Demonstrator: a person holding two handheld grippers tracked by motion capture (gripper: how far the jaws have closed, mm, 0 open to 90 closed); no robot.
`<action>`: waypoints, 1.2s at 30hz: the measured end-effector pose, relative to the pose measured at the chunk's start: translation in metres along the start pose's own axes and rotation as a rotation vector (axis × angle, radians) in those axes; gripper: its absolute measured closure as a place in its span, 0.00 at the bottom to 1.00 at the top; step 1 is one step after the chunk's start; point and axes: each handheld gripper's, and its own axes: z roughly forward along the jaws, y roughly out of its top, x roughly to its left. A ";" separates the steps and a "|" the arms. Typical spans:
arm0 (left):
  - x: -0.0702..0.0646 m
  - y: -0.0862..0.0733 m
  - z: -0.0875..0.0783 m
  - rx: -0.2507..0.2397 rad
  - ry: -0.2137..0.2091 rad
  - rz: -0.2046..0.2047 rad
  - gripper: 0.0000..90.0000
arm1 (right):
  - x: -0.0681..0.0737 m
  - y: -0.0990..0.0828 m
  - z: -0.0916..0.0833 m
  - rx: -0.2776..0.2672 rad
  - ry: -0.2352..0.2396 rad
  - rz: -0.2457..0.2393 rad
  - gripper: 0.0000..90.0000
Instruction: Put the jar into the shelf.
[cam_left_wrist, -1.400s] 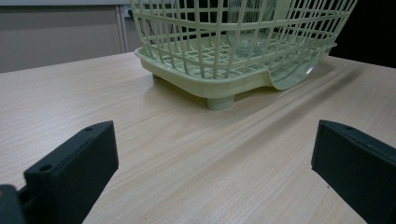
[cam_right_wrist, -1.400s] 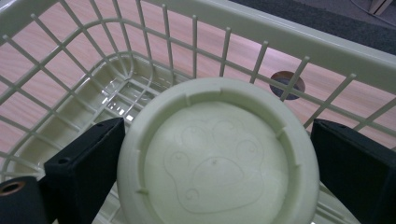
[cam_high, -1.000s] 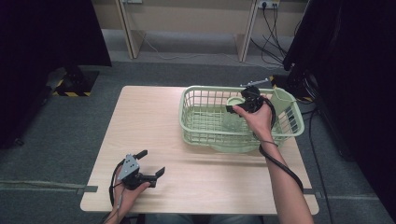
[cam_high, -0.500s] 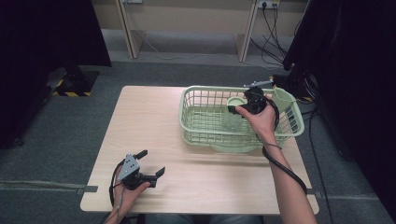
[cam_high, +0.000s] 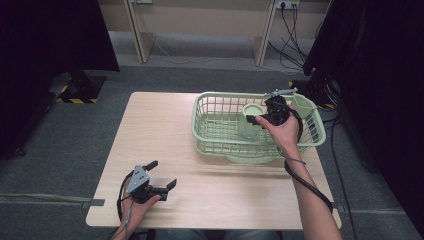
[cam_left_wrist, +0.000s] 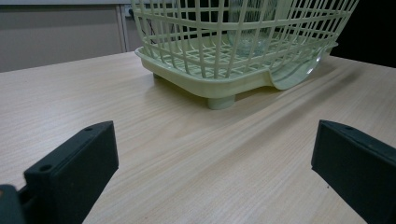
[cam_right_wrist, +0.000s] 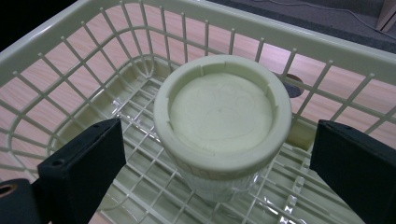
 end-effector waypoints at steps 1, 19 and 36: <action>0.000 0.000 0.000 0.000 0.000 0.000 0.00 | 0.000 0.000 0.000 0.000 0.000 0.000 0.04; 0.000 0.000 0.000 0.001 0.001 0.000 0.00 | 0.004 -0.018 -0.020 -0.044 0.020 0.003 0.04; 0.000 0.000 0.000 0.000 0.002 -0.001 0.00 | 0.008 -0.031 -0.034 -0.067 0.043 0.005 0.04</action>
